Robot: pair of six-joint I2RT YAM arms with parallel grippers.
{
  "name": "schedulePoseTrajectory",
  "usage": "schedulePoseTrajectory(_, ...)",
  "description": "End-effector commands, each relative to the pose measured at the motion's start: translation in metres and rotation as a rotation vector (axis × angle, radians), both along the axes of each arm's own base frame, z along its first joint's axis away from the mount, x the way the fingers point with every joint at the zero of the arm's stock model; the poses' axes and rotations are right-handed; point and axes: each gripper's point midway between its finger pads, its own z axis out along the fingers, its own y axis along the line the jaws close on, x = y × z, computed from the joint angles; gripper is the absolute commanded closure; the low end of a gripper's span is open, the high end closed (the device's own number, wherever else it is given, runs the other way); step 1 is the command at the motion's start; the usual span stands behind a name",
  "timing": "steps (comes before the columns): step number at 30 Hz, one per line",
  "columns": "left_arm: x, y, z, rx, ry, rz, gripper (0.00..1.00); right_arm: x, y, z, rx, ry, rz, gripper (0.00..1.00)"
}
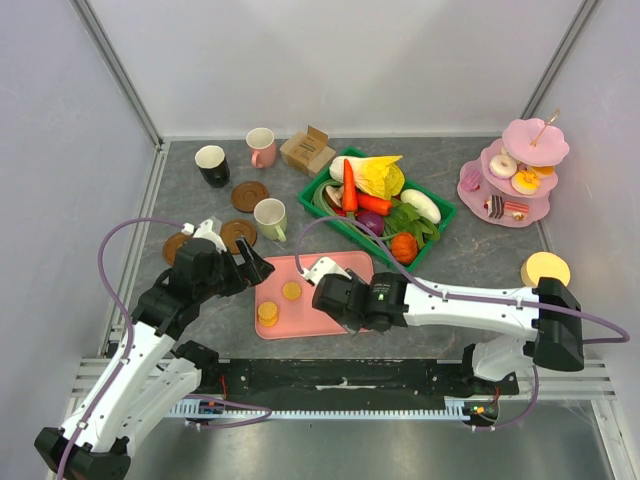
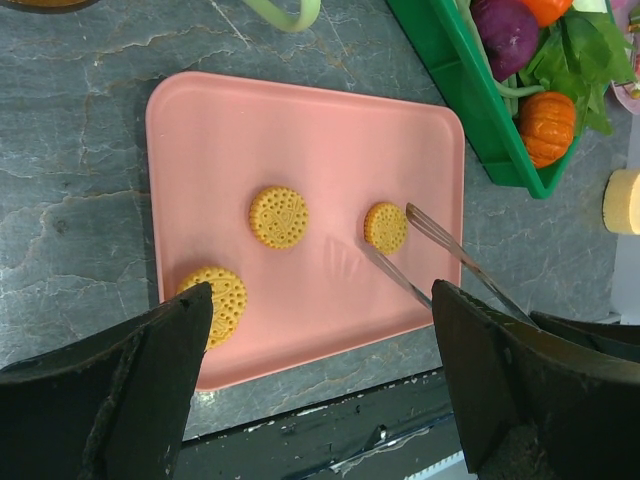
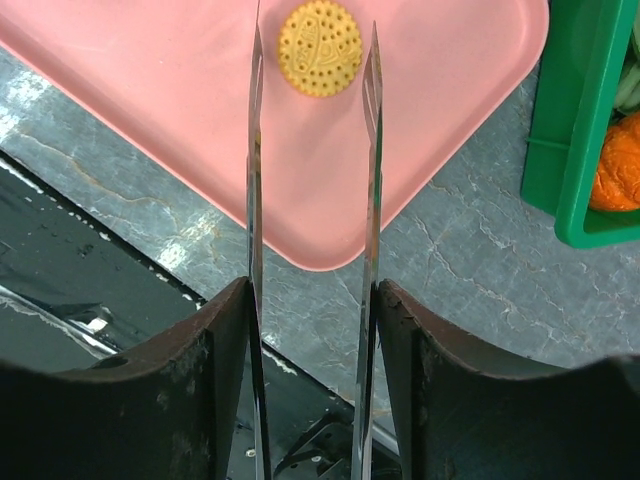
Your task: Serve the afternoon tea
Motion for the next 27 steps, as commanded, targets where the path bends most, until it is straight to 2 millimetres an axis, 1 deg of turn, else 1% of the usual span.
schedulePoseTrajectory(1, 0.001, 0.001, 0.002, 0.008, -0.021, -0.005, 0.04, 0.009, 0.003, 0.004, 0.023, 0.0, -0.051, 0.41)
schedulePoseTrajectory(5, 0.001, 0.001, 0.0, 0.013, -0.015, -0.003, 0.04, 0.008, 0.0, -0.001, 0.028, 0.023, -0.066, 0.41)
schedulePoseTrajectory(13, 0.001, 0.002, -0.001, 0.013, -0.014, 0.0, 0.04, 0.002, 0.003, -0.002, 0.058, 0.069, -0.067, 0.43)
schedulePoseTrajectory(17, 0.001, 0.001, 0.0, 0.011, -0.016, -0.001, 0.04, 0.007, -0.001, -0.006, 0.048, 0.068, -0.096, 0.45)
schedulePoseTrajectory(21, 0.001, 0.002, 0.001, 0.012, -0.021, -0.001, 0.04, 0.01, -0.004, -0.005, 0.038, 0.054, -0.119, 0.47)
schedulePoseTrajectory(27, 0.001, 0.002, 0.0, 0.011, -0.019, -0.001, 0.04, 0.016, -0.007, 0.001, 0.021, 0.024, -0.13, 0.49)
